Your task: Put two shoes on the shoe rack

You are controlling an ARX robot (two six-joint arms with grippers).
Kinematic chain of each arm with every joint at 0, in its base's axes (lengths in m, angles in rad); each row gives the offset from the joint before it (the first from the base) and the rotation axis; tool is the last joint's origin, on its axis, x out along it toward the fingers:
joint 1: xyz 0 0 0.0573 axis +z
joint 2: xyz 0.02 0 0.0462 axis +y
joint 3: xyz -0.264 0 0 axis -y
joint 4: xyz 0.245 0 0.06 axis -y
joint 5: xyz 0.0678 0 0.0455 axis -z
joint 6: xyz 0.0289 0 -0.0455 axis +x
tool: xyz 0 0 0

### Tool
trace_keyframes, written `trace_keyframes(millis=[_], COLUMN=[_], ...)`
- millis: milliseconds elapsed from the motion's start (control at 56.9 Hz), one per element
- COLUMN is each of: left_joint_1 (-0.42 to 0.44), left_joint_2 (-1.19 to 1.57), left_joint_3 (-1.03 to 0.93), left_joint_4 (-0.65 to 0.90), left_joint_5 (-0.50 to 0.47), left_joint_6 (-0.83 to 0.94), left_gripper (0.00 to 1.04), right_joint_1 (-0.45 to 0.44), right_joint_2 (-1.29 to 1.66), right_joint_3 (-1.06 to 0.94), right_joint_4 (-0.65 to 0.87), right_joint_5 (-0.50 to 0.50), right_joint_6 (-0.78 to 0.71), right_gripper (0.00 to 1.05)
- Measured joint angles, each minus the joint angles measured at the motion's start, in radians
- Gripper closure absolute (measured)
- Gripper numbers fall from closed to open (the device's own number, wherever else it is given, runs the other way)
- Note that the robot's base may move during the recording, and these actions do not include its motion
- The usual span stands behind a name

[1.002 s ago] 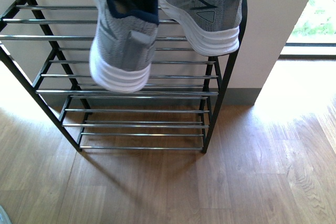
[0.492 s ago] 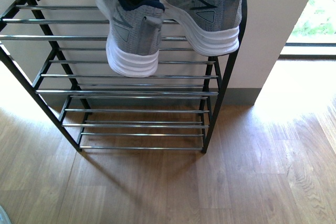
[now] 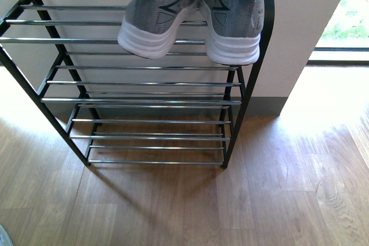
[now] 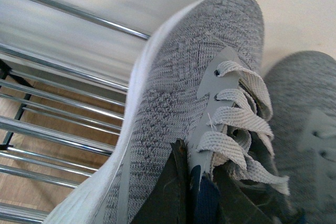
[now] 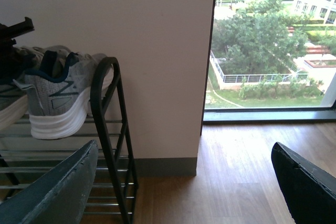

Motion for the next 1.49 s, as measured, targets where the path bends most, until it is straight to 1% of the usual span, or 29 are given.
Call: trace_keyframes(millis=[88, 158, 317, 545, 580, 651, 721, 756, 827, 932, 1055, 1108, 1196, 1213, 1231, 1266, 1284, 1301, 1337, 1389, 1442, 1495], left_joint_1=[-0.023, -0.017, 0.015, 0.035, 0.035, 0.036, 0.036, 0.036, 0.037, 0.039, 0.047, 0.051, 0.058, 0.060, 0.061, 0.070, 0.073, 0.081, 0.089, 0.114, 0.132, 0.162], left_joint_2=[0.000, -0.001, -0.005, -0.009, -0.014, -0.027, -0.035, -0.037, -0.038, -0.047, -0.141, -0.192, -0.263, -0.285, -0.290, -0.335, -0.347, -0.370, -0.394, -0.458, -0.500, -0.550], left_joint_3=[0.005, -0.003, -0.023, -0.037, -0.038, -0.040, -0.040, -0.040, -0.040, -0.046, -0.119, -0.156, -0.192, -0.208, -0.215, -0.304, -0.330, -0.384, -0.441, -0.599, -0.702, -0.826], left_joint_4=[0.002, 0.010, 0.030, 0.056, 0.055, 0.056, 0.055, 0.050, 0.041, 0.006, -0.029, -0.028, -0.037, -0.012, 0.004, 0.206, 0.261, 0.368, 0.467, 0.697, 0.823, 0.942], left_joint_5=[0.024, 0.048, 0.106, 0.142, 0.162, 0.184, 0.193, 0.189, 0.192, 0.183, 0.148, 0.122, 0.037, 0.002, -0.007, -0.080, -0.092, -0.102, -0.101, -0.093, -0.082, -0.060], left_joint_6=[-0.012, -0.052, -0.109, -0.105, -0.094, -0.085, -0.084, -0.079, -0.076, -0.060, -0.015, 0.010, 0.070, 0.105, 0.105, 0.198, 0.223, 0.288, 0.326, 0.455, 0.509, 0.557], left_gripper=[1.03, 1.02, 0.78, 0.44, 0.36, 0.22, 0.11, 0.08, 0.10, 0.09, 0.09, 0.09, 0.09, 0.10, 0.11, 0.18, 0.20, 0.23, 0.27, 0.37, 0.44, 0.55], right_joint_1=[0.000, 0.000, 0.000, 0.000, 0.000, 0.000, 0.000, 0.000, 0.000, 0.000, 0.000, 0.000, 0.000, 0.000, 0.000, 0.000, 0.000, 0.000, 0.000, 0.000, 0.000, 0.000], right_joint_2=[0.000, 0.000, 0.000, 0.000, 0.000, 0.000, 0.000, 0.000, 0.000, 0.000, 0.000, 0.000, 0.000, 0.000, 0.000, 0.000, 0.000, 0.000, 0.000, 0.000, 0.000, 0.000], right_joint_3=[0.000, 0.000, 0.000, 0.000, 0.000, 0.000, 0.000, 0.000, 0.000, 0.000, 0.000, 0.000, 0.000, 0.000, 0.000, 0.000, 0.000, 0.000, 0.000, 0.000, 0.000, 0.000], right_joint_4=[0.000, 0.000, 0.000, 0.000, 0.000, 0.000, 0.000, 0.000, 0.000, 0.000, 0.000, 0.000, 0.000, 0.000, 0.000, 0.000, 0.000, 0.000, 0.000, 0.000, 0.000, 0.000], right_joint_5=[0.000, 0.000, 0.000, 0.000, 0.000, 0.000, 0.000, 0.000, 0.000, 0.000, 0.000, 0.000, 0.000, 0.000, 0.000, 0.000, 0.000, 0.000, 0.000, 0.000, 0.000, 0.000], right_joint_6=[0.000, 0.000, 0.000, 0.000, 0.000, 0.000, 0.000, 0.000, 0.000, 0.000, 0.000, 0.000, 0.000, 0.000, 0.000, 0.000, 0.000, 0.000, 0.000, 0.000, 0.000, 0.000], right_gripper=[0.09, 0.09, 0.09, 0.09, 0.09, 0.09, 0.09, 0.09, 0.09, 0.09, 0.09, 0.09, 0.09, 0.09, 0.09, 0.09, 0.09, 0.09, 0.09, 0.09, 0.09, 0.09])
